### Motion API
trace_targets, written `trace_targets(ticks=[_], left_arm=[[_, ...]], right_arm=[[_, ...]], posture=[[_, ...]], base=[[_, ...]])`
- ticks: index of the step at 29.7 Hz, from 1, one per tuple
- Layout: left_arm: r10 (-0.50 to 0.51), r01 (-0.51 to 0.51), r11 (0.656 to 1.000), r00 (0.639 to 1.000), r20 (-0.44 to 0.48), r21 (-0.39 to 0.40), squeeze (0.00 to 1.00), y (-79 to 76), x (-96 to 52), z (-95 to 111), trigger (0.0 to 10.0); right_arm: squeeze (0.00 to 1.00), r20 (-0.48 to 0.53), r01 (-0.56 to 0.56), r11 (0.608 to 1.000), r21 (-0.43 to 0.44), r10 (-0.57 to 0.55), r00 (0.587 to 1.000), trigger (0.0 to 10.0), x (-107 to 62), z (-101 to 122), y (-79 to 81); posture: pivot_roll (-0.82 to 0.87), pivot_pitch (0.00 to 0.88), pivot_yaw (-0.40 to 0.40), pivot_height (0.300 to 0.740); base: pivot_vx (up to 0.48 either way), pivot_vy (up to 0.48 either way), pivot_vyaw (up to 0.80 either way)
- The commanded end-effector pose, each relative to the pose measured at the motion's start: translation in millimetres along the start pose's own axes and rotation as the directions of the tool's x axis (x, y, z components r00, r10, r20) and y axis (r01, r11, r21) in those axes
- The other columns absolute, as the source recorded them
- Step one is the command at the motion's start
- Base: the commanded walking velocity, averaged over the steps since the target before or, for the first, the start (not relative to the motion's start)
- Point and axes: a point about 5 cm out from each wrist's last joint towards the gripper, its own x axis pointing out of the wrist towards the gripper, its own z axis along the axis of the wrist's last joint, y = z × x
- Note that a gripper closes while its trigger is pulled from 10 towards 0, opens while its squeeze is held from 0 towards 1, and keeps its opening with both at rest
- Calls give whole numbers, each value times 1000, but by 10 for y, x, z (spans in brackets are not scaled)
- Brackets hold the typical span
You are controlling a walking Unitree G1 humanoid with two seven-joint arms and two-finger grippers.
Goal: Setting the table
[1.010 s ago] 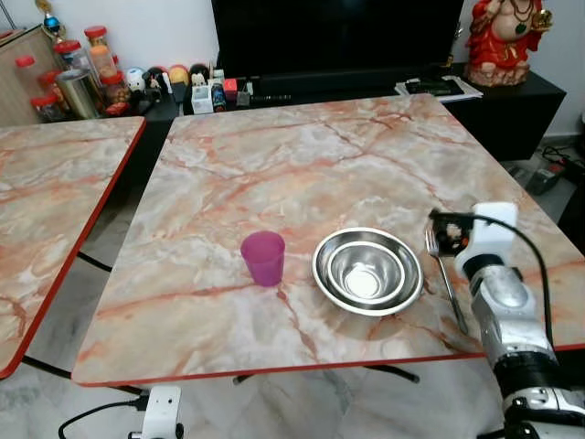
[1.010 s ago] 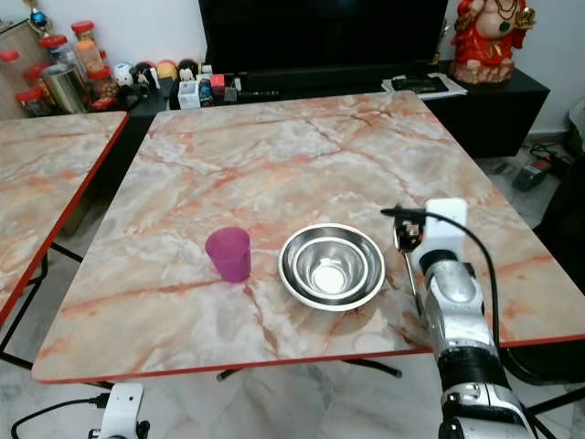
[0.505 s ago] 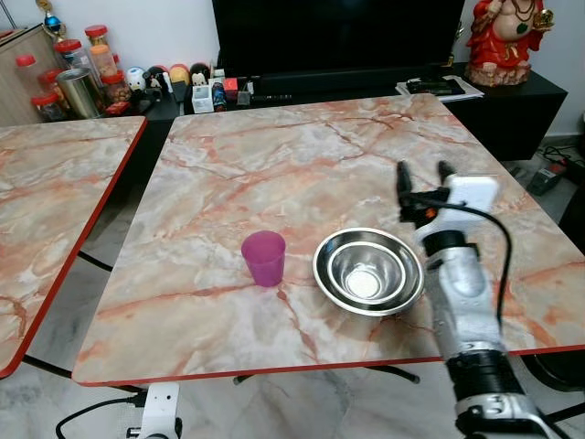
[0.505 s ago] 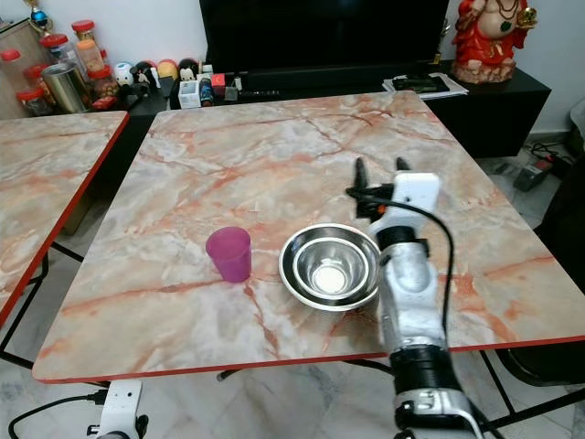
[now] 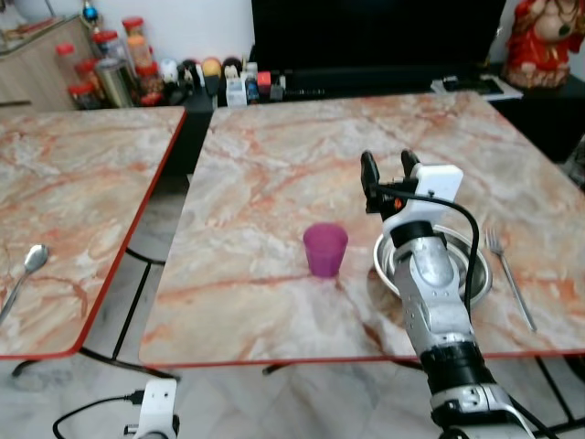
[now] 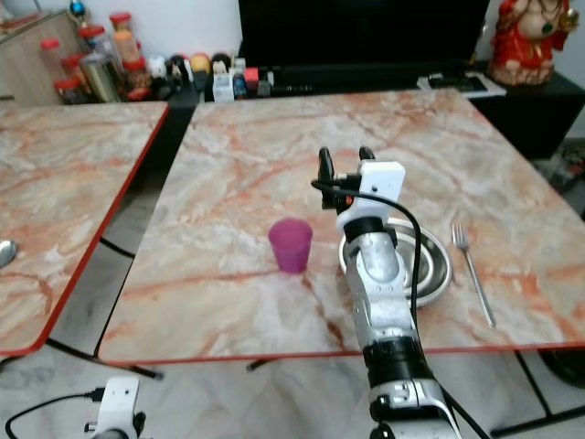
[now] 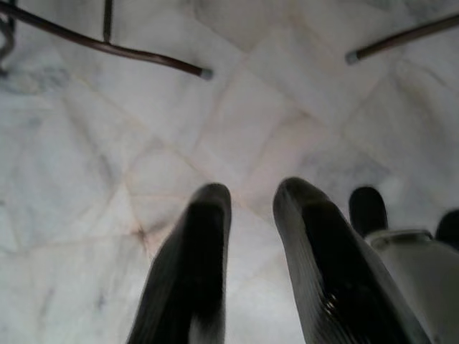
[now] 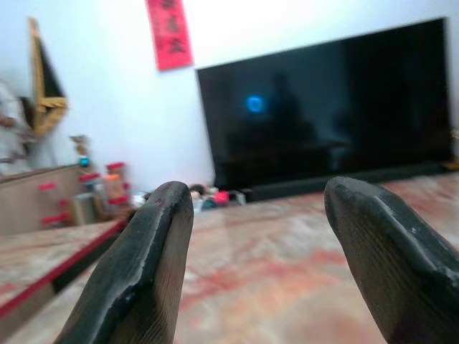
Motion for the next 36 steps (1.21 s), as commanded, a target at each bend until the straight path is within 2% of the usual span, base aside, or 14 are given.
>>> trace_targets(ticks=[1,13,19,26,28,36], left_arm=[[23,-23,1000,1000,-11,-15,0,72,-4,-24,10000],[21,-21,1000,1000,-14,-17,0,58,-5,-33,10000],[19,-19,1000,1000,-14,-14,0,51,-6,-35,10000],[19,-19,1000,1000,-15,-12,0,48,-9,-45,10000],[18,-19,1000,1000,-15,-11,0,47,-9,-46,10000],[14,-14,1000,1000,-21,-2,0,53,-15,-69,10000]], right_arm=[[0,12,-12,1000,6,12,1000,10000,27,32,52],[0,6,-37,999,3,37,999,10000,28,12,131],[0,-9,-72,997,2,72,997,10000,6,-36,226],[0,-107,-69,998,2,69,992,10000,-89,-289,236],[0,-117,-73,997,7,73,990,10000,-105,-319,240],[0,-152,-85,996,11,86,985,10000,-163,-433,290]], posture=[[-45,0,47,740],[-52,0,49,740],[-52,0,46,740],[-47,0,45,740],[-47,0,45,740],[-46,0,52,740]], base=[[0,480,0],[0,480,0],[0,476,0],[0,66,0],[0,463,0],[0,0,0]])
